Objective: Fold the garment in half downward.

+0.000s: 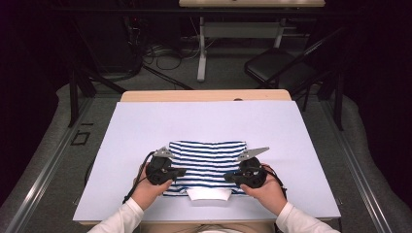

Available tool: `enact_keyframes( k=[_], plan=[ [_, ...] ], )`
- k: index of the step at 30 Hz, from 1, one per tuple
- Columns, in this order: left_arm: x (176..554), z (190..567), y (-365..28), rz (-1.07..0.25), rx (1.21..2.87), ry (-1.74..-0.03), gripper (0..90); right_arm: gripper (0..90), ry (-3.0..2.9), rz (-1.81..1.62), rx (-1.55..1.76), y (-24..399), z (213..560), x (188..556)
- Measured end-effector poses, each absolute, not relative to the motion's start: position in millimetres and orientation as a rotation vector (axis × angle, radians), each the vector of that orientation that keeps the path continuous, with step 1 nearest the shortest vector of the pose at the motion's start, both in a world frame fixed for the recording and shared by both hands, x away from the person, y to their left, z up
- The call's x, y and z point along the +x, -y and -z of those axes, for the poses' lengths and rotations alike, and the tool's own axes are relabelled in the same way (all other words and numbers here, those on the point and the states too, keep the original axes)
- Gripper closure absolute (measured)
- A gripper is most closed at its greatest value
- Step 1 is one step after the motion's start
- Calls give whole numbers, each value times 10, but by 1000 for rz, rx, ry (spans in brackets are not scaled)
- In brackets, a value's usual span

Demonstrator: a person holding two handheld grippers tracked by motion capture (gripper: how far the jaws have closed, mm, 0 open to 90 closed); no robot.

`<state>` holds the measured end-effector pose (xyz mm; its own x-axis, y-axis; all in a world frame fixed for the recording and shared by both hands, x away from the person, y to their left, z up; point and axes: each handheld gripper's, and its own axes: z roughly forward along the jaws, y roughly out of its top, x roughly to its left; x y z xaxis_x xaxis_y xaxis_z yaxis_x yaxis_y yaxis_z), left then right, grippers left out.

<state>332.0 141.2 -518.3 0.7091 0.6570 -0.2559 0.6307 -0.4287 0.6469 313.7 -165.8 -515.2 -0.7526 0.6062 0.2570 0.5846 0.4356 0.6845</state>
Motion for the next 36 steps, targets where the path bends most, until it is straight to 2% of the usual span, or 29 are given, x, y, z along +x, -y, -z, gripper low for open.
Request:
enact_keyframes(
  k=[14,19,23,32,36],
  plan=[
    [3526,5094,-1469,-96,2151,-1024,858,868,-2607,-1220,1101,1645,5089,3298],
    [3600,5051,-1498,-109,2152,-1041,808,835,-2601,-1212,1100,1629,5072,3337],
    [3655,5007,-1522,-119,2130,-1074,707,789,-2583,-1224,1108,1622,5063,3358],
    [3763,4941,-1561,-148,2101,-1124,488,577,-2557,-1242,1137,1621,5055,3396],
    [3828,4929,-1573,-157,2110,-1145,397,538,-2548,-1243,1131,1613,5037,3401]
  ],
)
